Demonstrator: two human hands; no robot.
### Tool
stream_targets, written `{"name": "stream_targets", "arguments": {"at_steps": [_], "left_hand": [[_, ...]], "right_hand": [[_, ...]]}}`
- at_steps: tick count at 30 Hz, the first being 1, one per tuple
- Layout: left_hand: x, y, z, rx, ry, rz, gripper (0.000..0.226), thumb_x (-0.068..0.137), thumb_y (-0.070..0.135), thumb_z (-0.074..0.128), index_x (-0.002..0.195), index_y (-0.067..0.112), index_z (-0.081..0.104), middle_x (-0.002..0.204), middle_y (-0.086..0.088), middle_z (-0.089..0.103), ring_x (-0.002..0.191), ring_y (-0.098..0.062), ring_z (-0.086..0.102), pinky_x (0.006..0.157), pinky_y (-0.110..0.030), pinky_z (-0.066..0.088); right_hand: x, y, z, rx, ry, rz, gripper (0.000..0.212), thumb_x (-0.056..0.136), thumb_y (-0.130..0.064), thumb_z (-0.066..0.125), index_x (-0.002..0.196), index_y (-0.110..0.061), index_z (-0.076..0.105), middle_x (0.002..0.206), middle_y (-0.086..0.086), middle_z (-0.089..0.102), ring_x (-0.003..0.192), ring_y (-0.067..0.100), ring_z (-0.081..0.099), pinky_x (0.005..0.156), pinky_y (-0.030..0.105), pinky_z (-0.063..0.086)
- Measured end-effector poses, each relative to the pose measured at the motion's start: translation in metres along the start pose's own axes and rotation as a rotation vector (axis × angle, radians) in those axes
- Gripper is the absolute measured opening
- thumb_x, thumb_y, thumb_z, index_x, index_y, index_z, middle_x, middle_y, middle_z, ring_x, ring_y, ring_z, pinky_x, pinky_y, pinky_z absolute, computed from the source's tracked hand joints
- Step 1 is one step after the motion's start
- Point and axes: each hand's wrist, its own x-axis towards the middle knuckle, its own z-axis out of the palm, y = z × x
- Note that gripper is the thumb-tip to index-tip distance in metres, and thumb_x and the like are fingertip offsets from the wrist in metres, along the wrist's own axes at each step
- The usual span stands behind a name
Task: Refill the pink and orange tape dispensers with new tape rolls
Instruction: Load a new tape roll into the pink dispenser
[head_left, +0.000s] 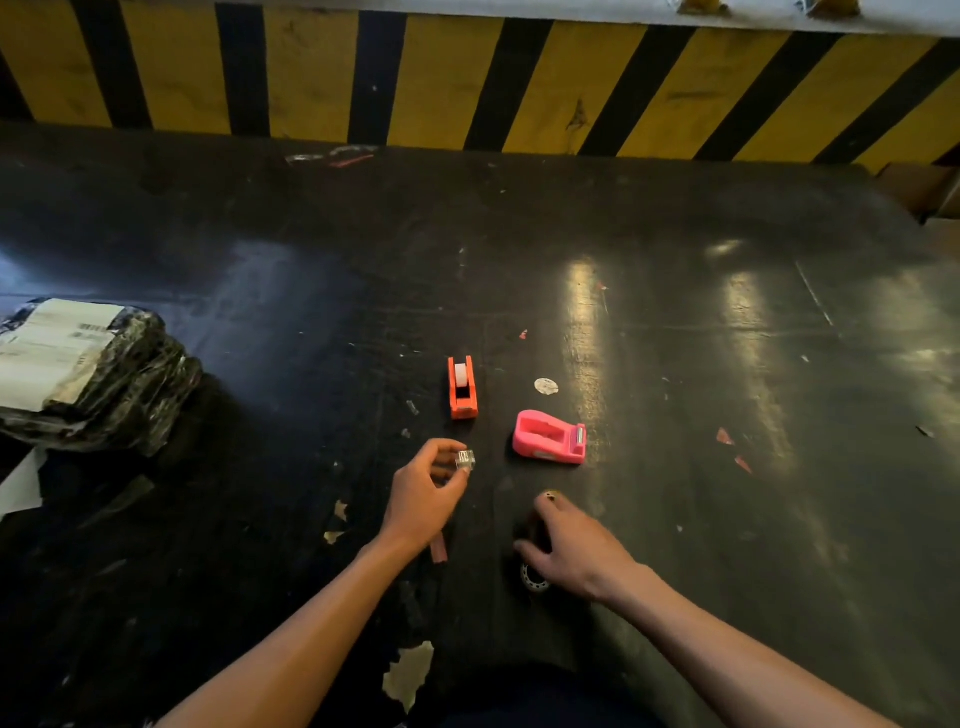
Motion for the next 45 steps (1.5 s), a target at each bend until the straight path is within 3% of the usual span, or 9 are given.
{"name": "stream_targets", "arguments": {"at_steps": [4, 9, 13, 16, 19, 26, 36, 41, 45], "left_hand": [[0.001, 0.001, 0.003, 0.027, 0.003, 0.001, 0.028, 0.092, 0.014, 0.07, 0.119, 0.021, 0.065, 0.112, 0.008, 0.069, 0.099, -0.003, 0.067, 0.079, -0.017, 0.054], [0.0, 0.004, 0.001, 0.04, -0.045, -0.021, 0.03, 0.092, 0.013, 0.071, 0.12, 0.02, 0.065, 0.111, 0.009, 0.069, 0.1, -0.002, 0.067, 0.079, -0.015, 0.053], [-0.001, 0.008, -0.001, 0.029, -0.075, -0.028, 0.03, 0.09, 0.015, 0.073, 0.118, 0.021, 0.066, 0.11, 0.01, 0.07, 0.101, -0.001, 0.067, 0.086, -0.019, 0.055], [-0.003, 0.014, 0.0, 0.004, -0.112, -0.016, 0.029, 0.089, 0.015, 0.074, 0.117, 0.021, 0.067, 0.11, 0.01, 0.07, 0.102, -0.001, 0.067, 0.089, -0.022, 0.056], [-0.006, 0.021, 0.002, -0.002, -0.14, 0.029, 0.027, 0.089, 0.017, 0.075, 0.114, 0.024, 0.068, 0.107, 0.011, 0.072, 0.101, 0.0, 0.068, 0.09, -0.022, 0.057], [-0.01, 0.03, 0.003, 0.051, -0.079, 0.132, 0.025, 0.088, 0.014, 0.076, 0.111, 0.023, 0.07, 0.102, 0.01, 0.072, 0.095, 0.004, 0.068, 0.083, -0.014, 0.057], [-0.016, 0.026, 0.008, 0.089, -0.012, 0.189, 0.028, 0.088, 0.014, 0.076, 0.116, 0.019, 0.073, 0.106, 0.009, 0.071, 0.096, 0.002, 0.068, 0.083, -0.01, 0.054], [-0.014, 0.027, 0.005, 0.009, -0.085, 0.081, 0.04, 0.089, 0.017, 0.075, 0.126, 0.025, 0.062, 0.107, 0.011, 0.069, 0.1, 0.001, 0.067, 0.087, -0.018, 0.056], [-0.007, 0.029, 0.001, -0.173, -0.227, -0.134, 0.035, 0.087, 0.017, 0.077, 0.121, 0.022, 0.067, 0.117, 0.004, 0.072, 0.11, -0.009, 0.068, 0.099, -0.04, 0.057]], "right_hand": [[-0.007, -0.015, 0.011, -0.054, -0.192, 0.057, 0.075, 0.083, -0.052, 0.066, 0.143, -0.023, 0.033, 0.145, 0.013, 0.04, 0.121, 0.036, 0.057, 0.096, 0.044, 0.05], [0.004, -0.013, 0.007, 0.07, -0.214, 0.064, 0.041, 0.084, -0.031, 0.069, 0.119, -0.02, 0.049, 0.125, 0.011, 0.05, 0.11, 0.032, 0.062, 0.087, 0.038, 0.051], [0.018, -0.009, -0.012, 0.758, -0.09, 0.127, 0.026, 0.087, -0.025, 0.073, 0.107, -0.018, 0.059, 0.097, 0.004, 0.067, 0.081, 0.015, 0.068, 0.068, 0.028, 0.055], [0.024, -0.012, -0.026, 1.291, -0.029, 0.135, 0.028, 0.091, -0.015, 0.069, 0.118, -0.01, 0.063, 0.107, 0.013, 0.066, 0.088, 0.02, 0.067, 0.075, 0.03, 0.055], [0.026, -0.019, -0.036, 1.536, -0.059, 0.095, 0.028, 0.093, -0.01, 0.064, 0.121, -0.008, 0.066, 0.112, 0.016, 0.072, 0.094, 0.023, 0.071, 0.077, 0.03, 0.059], [0.027, -0.024, -0.034, 1.584, -0.094, 0.106, 0.032, 0.09, -0.015, 0.067, 0.122, -0.01, 0.067, 0.12, 0.018, 0.071, 0.107, 0.03, 0.067, 0.082, 0.035, 0.055], [0.026, -0.02, -0.032, 1.588, -0.109, 0.109, 0.022, 0.094, -0.015, 0.062, 0.112, -0.005, 0.069, 0.105, 0.018, 0.075, 0.094, 0.027, 0.072, 0.08, 0.035, 0.056], [0.025, -0.012, -0.036, 1.515, -0.188, 0.056, 0.021, 0.098, -0.016, 0.058, 0.105, -0.01, 0.076, 0.107, 0.017, 0.075, 0.092, 0.023, 0.071, 0.086, 0.035, 0.054], [0.025, -0.012, -0.044, 1.449, -0.222, 0.01, 0.024, 0.098, -0.017, 0.057, 0.114, -0.005, 0.07, 0.106, 0.018, 0.074, 0.088, 0.022, 0.072, 0.082, 0.032, 0.055]]}}
